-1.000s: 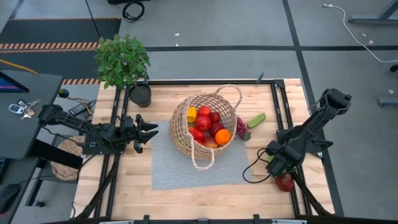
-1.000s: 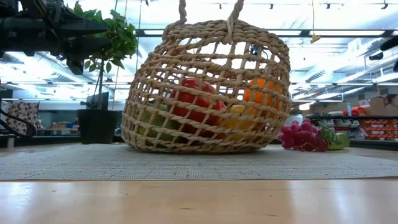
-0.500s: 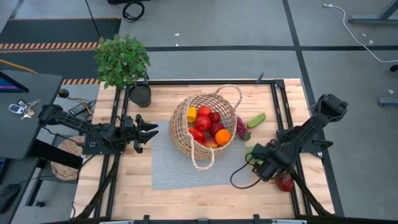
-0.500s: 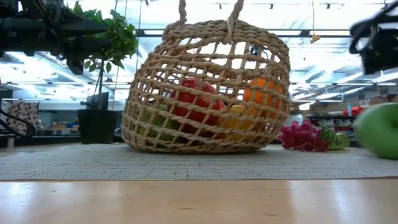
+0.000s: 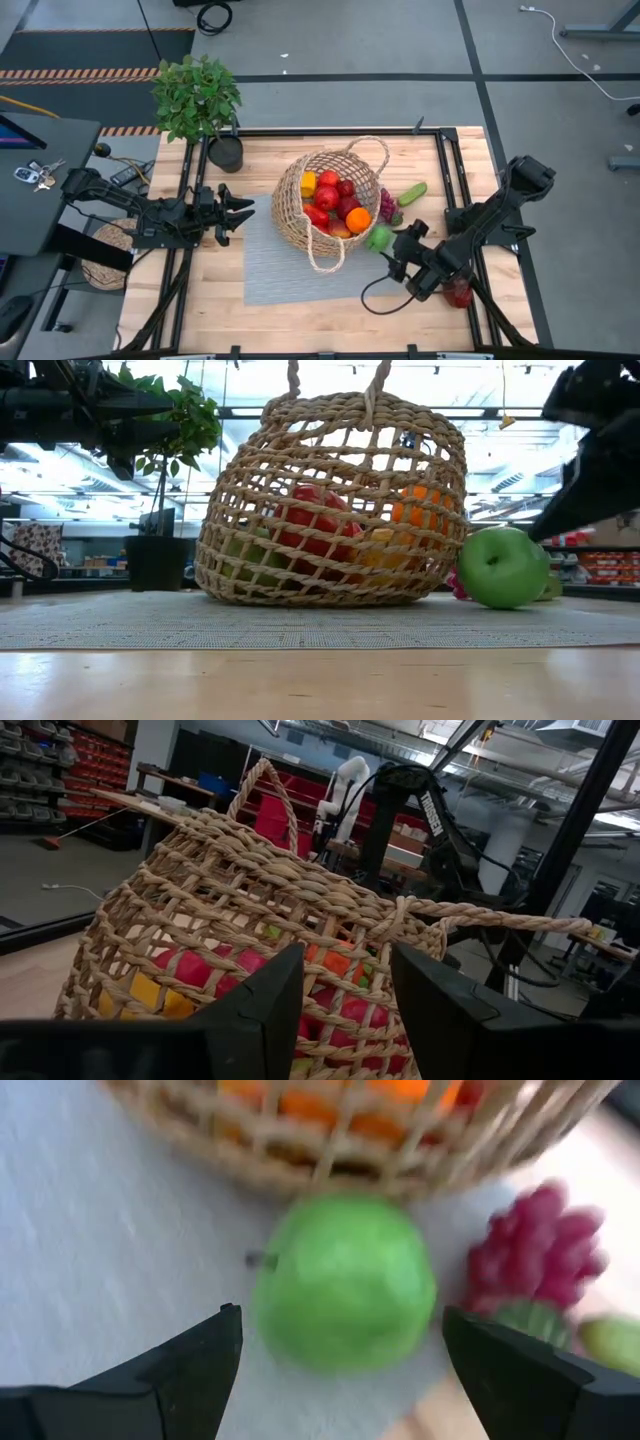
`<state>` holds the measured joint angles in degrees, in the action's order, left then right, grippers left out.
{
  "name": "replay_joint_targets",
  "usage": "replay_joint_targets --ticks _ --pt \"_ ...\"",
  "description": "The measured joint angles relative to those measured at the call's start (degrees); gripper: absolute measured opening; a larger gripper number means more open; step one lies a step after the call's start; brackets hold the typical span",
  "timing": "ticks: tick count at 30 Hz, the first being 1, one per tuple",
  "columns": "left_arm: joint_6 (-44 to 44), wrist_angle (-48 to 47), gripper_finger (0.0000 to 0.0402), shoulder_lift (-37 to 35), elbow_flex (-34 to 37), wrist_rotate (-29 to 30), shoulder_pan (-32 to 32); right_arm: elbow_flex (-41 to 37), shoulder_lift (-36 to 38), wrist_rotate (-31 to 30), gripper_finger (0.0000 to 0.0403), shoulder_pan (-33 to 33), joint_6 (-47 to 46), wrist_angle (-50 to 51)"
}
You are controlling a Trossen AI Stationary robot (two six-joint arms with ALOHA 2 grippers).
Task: Build produce basket
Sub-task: Put the green apple into the brown basket
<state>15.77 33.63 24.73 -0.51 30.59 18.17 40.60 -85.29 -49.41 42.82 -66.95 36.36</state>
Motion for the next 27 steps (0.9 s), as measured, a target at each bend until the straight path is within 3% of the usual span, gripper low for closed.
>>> replay_joint_targets --ticks 4,14,20,27 --pt "0.0 0.0 0.0160 0.0 0.0 0.0 0.0 -1.1 -2.0 -10.4 0.0347 1.8 -0.5 -2.5" --pt "0.0 0.0 0.0160 0.0 0.0 0.0 0.0 -6.3 -5.7 -14.8 0.0347 2.7 -9.5 -5.8" --pt "0.0 0.0 0.0160 0.0 0.0 0.0 0.0 -6.7 -5.6 -21.6 0.0347 2.7 -9.1 -6.9" --pt "0.0 0.0 0.0160 0.0 0.0 0.0 0.0 -7.4 -5.6 -18.6 0.0352 2.3 -7.9 -7.6"
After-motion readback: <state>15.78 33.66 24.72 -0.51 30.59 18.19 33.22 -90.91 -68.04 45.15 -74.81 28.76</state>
